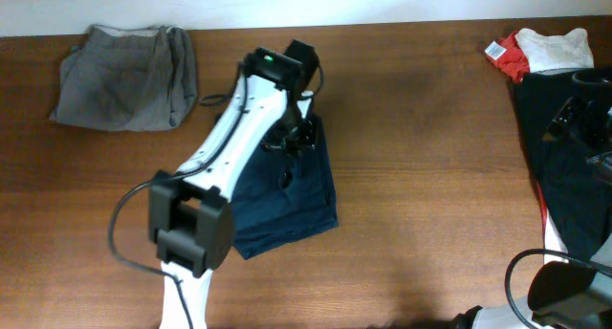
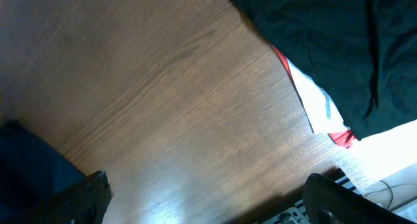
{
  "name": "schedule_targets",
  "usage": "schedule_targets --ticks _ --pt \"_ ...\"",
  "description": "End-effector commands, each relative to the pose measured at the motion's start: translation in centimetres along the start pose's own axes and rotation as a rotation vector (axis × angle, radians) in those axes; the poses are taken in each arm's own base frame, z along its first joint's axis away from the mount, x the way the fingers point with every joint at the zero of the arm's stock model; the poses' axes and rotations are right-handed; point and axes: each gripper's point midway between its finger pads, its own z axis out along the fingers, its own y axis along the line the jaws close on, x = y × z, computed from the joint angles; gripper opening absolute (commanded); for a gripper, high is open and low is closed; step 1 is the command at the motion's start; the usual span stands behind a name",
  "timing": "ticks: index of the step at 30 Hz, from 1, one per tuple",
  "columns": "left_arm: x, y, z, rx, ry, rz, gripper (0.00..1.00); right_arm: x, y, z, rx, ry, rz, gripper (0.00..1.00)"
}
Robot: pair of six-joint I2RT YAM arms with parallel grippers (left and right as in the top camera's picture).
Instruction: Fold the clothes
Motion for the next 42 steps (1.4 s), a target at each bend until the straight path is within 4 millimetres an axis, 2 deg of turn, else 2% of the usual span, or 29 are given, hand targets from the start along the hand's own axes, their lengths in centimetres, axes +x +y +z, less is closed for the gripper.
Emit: schedule_targets --ticks 1,6,9,11,13,16,19,21,23,24,26,27,28,33,38,42 --pt "-0.2 -0.3 3.1 -0.008 0.059 -0.019 0.01 0.2 -0.1 -0.2 0.001 -0.002 -0.009 0.98" --pt "-0.5 0.1 5.7 -0.023 0.102 -0.032 0.01 0.2 -0.1 -0.2 0.001 -0.001 -0.009 0.98" --pt "-0.5 0.2 6.3 -0.027 0.112 -0.037 0.01 0.2 -0.1 -0.2 0.001 -0.002 -0.009 0.98" --pt "-0.6 0.2 6.5 -0.026 0.113 -0.037 0.40 0.2 -0.1 -0.2 0.001 -0.002 -0.009 0.98" --pt "-0.4 -0.1 6.0 -0.010 0.122 -0.038 0.72 0.2 -0.1 -0.2 0.001 -0.002 -0.009 0.99" --pt "-0.3 0.0 4.6 -0.003 0.128 -0.048 0.76 0.2 -0.1 -0.2 0.001 -0.002 -0.009 0.98" --pt "-0.5 -0.1 1.5 0.007 0.108 -0.026 0.79 0.2 -0.1 -0.2 0.001 -0.002 -0.009 0.98" --pt "-0.9 -0.5 -0.2 0.016 0.077 0.001 0.77 0.2 -0.1 -0.2 0.001 -0.001 -0.009 0.98" --pt "-1.2 -1.0 -1.3 0.026 0.047 0.012 0.61 0.2 -0.1 -0.2 0.001 -0.002 -0.009 0.98" --pt "-1.1 -1.2 -1.3 0.024 0.050 0.017 0.47 0.2 -0.1 -0.2 0.001 -0.002 -0.009 0.98" --pt "-0.4 -1.5 -0.6 0.014 0.081 0.025 0.14 0.2 -0.1 -0.2 0.001 -0.002 -0.009 0.98" --pt "0.3 -1.7 0.1 0.005 0.109 0.031 0.04 0.2 -0.1 -0.2 0.001 -0.001 -0.009 0.98" --pt "1.3 -2.1 1.6 -0.011 0.154 0.046 0.01 0.2 -0.1 -0.2 0.001 -0.002 -0.009 0.98" --pt "4.8 -4.8 7.4 -0.010 0.263 0.117 0.01 0.2 -0.1 -0.2 0.001 -0.002 -0.009 0.98" --pt "8.2 -5.2 10.7 -0.040 0.353 0.126 0.01 0.2 -0.1 -0.2 0.001 -0.002 -0.009 0.98" --pt "9.2 -6.2 13.7 -0.008 0.350 0.158 0.01 0.2 -0.1 -0.2 0.001 -0.002 -0.009 0.99"
